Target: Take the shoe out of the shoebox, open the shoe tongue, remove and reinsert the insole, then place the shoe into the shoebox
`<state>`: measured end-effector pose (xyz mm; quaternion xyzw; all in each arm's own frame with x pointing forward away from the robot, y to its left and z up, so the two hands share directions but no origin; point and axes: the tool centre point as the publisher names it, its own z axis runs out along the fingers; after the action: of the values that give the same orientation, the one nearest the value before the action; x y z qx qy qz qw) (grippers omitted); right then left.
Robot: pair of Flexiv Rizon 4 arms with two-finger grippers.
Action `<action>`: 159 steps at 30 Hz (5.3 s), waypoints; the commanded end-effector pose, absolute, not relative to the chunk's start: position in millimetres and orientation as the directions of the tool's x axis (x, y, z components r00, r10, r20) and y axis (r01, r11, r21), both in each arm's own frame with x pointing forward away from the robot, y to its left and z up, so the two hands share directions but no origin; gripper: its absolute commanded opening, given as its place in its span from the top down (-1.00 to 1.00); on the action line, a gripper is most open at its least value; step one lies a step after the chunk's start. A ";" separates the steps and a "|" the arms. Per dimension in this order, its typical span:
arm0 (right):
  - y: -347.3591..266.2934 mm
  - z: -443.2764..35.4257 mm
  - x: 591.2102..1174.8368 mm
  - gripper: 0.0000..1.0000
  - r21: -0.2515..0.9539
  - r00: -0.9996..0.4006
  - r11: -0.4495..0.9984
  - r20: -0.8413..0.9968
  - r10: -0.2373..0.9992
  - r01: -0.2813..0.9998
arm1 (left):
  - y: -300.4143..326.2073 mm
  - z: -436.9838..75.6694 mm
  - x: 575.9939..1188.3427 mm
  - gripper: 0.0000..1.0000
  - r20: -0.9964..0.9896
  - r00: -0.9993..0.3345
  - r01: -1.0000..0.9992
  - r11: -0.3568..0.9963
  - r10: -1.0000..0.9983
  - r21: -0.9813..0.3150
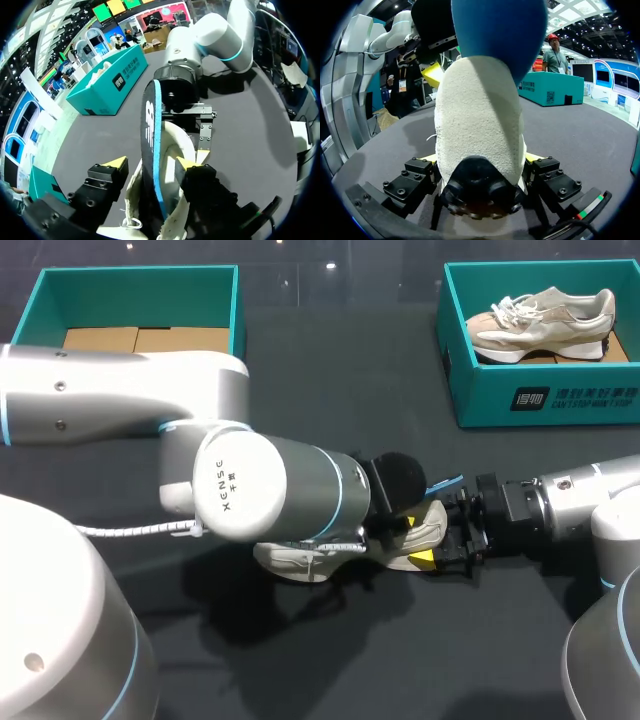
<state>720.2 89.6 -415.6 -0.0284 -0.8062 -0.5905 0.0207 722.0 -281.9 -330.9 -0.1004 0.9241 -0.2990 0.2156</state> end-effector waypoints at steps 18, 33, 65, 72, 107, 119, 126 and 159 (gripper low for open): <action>90.4 -416.1 718.0 1.00 0.950 -0.998 0.304 0.067 0.022 0.070 | -292.2 -340.6 745.9 1.00 -0.251 -0.932 -0.056 0.786 -0.263 -0.616; 90.4 -416.1 718.0 1.00 0.950 -0.998 0.304 0.067 0.022 0.070 | -307.0 -301.1 744.3 1.00 -0.141 -0.967 -0.068 0.745 -0.213 -0.663; 90.4 -416.1 718.0 1.00 0.950 -0.998 0.304 0.067 0.022 0.070 | -332.1 -164.2 700.6 1.00 0.207 -0.972 -0.084 0.657 0.112 -0.749; 90.4 -416.1 718.0 1.00 0.950 -0.998 0.304 0.067 0.022 0.070 | -309.6 -116.8 688.0 1.00 0.223 -0.962 -0.105 0.539 0.158 -0.836; 90.4 -416.1 718.0 1.00 0.950 -0.998 0.304 0.067 0.022 0.070 | -253.7 -34.0 648.0 1.00 0.218 -0.975 -0.197 0.313 0.034 -0.929; 90.4 -416.1 718.0 1.00 0.950 -0.998 0.304 0.067 0.022 0.070 | -250.9 -26.3 640.1 1.00 0.208 -0.978 -0.194 0.265 0.026 -0.945; 90.4 -416.1 718.0 1.00 0.950 -0.998 0.304 0.067 0.022 0.070 | -234.3 -4.5 623.2 1.00 0.210 -0.978 -0.209 0.143 -0.009 -0.967; 90.4 -416.1 718.0 1.00 0.950 -0.998 0.304 0.067 0.022 0.070 | -201.7 32.3 614.9 1.00 0.263 -0.965 -0.261 0.066 0.021 -0.963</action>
<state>720.0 89.7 -415.8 -0.0284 -0.8062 -0.5906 0.0207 617.4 -206.4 29.8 -0.0843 0.7205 -0.6806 -0.1027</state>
